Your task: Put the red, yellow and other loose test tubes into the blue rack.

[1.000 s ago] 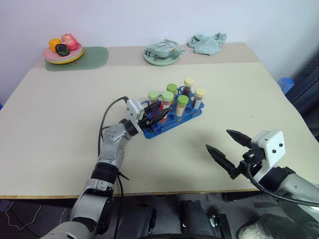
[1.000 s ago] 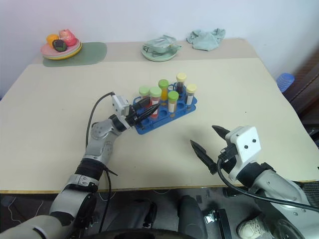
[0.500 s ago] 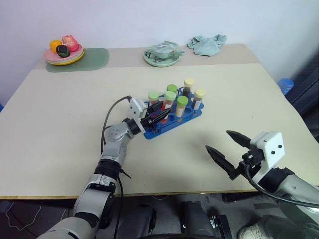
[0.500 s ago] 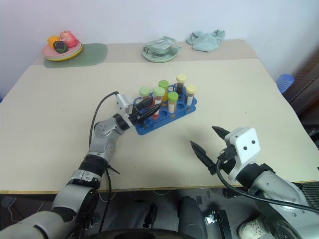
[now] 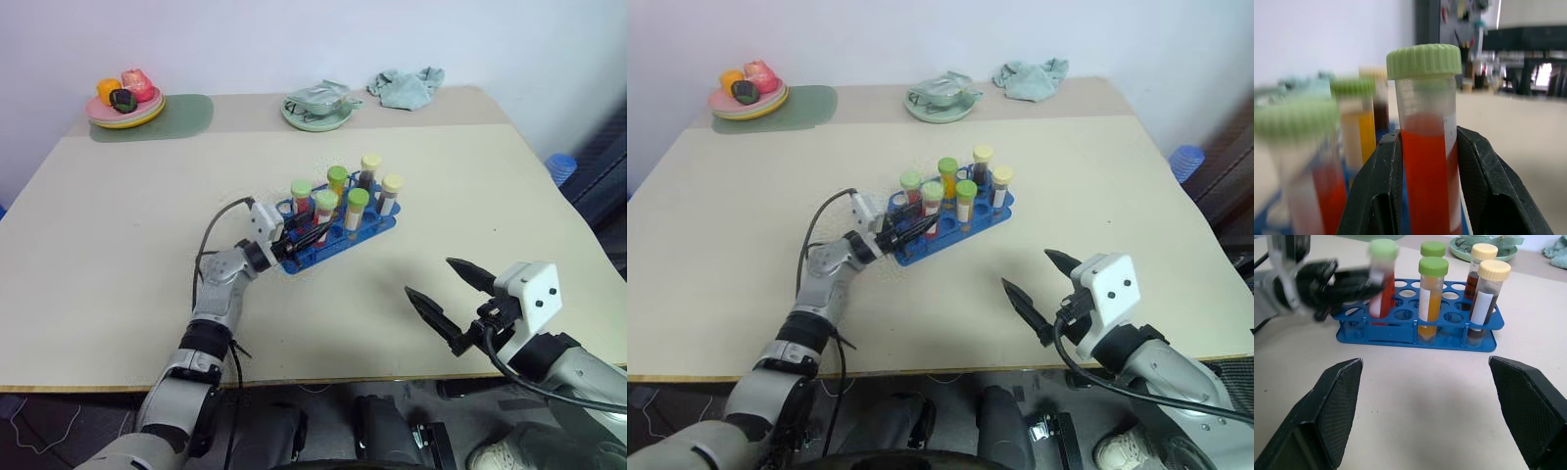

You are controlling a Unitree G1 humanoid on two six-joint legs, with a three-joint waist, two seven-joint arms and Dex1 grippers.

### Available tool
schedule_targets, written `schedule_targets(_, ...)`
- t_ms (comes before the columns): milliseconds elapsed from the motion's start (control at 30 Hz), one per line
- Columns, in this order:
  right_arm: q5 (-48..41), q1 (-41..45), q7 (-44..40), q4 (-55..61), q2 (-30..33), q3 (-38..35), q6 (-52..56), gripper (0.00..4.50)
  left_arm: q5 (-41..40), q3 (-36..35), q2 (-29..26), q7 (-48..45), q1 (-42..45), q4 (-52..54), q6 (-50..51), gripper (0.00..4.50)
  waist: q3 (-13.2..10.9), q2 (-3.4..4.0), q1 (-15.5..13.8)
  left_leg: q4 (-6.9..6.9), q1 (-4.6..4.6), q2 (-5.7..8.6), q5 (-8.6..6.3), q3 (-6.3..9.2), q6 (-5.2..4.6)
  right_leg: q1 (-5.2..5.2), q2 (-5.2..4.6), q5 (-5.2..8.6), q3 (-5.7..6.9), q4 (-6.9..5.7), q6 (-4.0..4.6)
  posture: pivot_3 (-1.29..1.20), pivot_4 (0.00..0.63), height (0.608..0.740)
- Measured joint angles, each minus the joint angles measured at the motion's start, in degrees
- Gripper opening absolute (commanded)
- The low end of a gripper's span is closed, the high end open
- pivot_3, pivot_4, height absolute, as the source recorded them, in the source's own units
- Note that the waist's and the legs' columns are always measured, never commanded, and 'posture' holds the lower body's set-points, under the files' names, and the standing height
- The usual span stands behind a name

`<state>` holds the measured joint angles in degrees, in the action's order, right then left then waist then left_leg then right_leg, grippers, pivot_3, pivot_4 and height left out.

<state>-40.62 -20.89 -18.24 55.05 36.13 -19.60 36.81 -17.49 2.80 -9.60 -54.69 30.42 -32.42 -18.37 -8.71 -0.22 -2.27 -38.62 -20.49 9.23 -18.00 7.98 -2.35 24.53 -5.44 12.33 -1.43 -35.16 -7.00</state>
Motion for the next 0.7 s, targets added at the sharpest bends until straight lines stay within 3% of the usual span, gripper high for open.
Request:
schedule_targets(67,-0.1,0.8,0.0,0.0,0.0,0.0,0.0,4.23,0.0,-0.2,-0.3,0.0,-0.1,0.7,1.0,2.39,0.0,0.0,0.0,0.01,-0.01,0.0,0.0,0.0,0.0,0.0,0.0,0.0,0.0,0.02,0.0,0.0,0.15,0.74)
schedule_targets(200,-0.3,1.9,-0.1,-0.1,0.2,0.0,0.4,4.23,-0.3,-1.3,-0.9,0.4,-0.4,1.8,3.1,4.38,0.0,-0.02,-0.1,0.12,-0.02,0.0,0.03,0.0,0.06,0.03,-0.01,0.01,0.0,0.09,-0.01,0.0,0.15,0.74)
schedule_targets(433,-0.7,2.2,-0.3,-0.2,0.5,0.0,0.7,4.23,-1.1,-1.5,-2.3,1.3,-1.6,10.3,7.9,4.45,-0.1,-0.18,0.0,0.42,-0.01,0.0,0.19,0.0,0.33,0.12,-0.04,0.02,-0.01,0.2,-0.01,0.0,0.15,0.74)
schedule_targets(700,-0.7,1.0,-4.0,-2.6,1.5,-0.8,0.7,4.23,-1.5,-1.6,-11.9,0.5,-9.3,24.8,18.2,4.45,-0.2,-0.17,-0.2,0.46,-0.02,0.01,0.2,0.0,0.35,0.12,-0.04,0.03,-0.01,0.2,-0.01,0.0,0.15,0.74)
